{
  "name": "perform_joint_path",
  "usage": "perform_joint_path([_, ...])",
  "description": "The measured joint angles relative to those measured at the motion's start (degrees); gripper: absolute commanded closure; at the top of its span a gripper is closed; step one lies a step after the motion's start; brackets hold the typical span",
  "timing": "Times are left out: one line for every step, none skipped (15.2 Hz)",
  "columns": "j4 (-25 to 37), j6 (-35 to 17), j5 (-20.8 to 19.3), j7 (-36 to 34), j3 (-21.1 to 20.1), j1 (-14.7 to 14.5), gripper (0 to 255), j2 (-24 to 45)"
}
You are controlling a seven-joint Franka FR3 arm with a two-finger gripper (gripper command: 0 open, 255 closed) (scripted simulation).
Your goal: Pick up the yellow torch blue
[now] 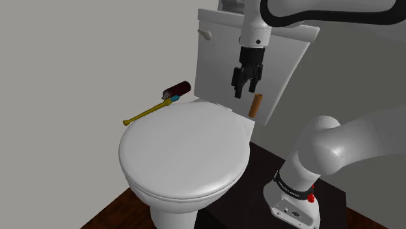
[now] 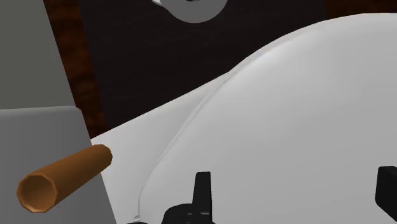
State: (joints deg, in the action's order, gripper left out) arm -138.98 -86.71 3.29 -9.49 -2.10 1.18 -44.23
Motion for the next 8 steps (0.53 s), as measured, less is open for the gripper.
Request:
perform_joint_path([0.00,0.00,0.00,0.00,0.00,0.00,0,0.00])
perform_joint_path([0.12,-0.50,0.47,-1.43,-0.80,0.15,0,0.53])
perform_joint_path([0.31,-1.29,1.19,-3.82,-2.06,0.40,0,1.37])
perform_joint_path([0.45,-2.11,2.01,-6.70,-3.53,0.70,0,2.16])
perform_joint_path([0.65,-3.10,2.83,-9.80,-5.10,1.05,0,3.15])
perform_joint_path([1.42,-4.20,3.67,-13.15,-6.86,1.41,0,4.81])
perform_joint_path([1.72,-5.34,4.50,-16.60,-8.63,1.74,0,6.04])
perform_joint_path([2.84,-6.25,5.24,-20.21,-10.50,2.12,0,7.81])
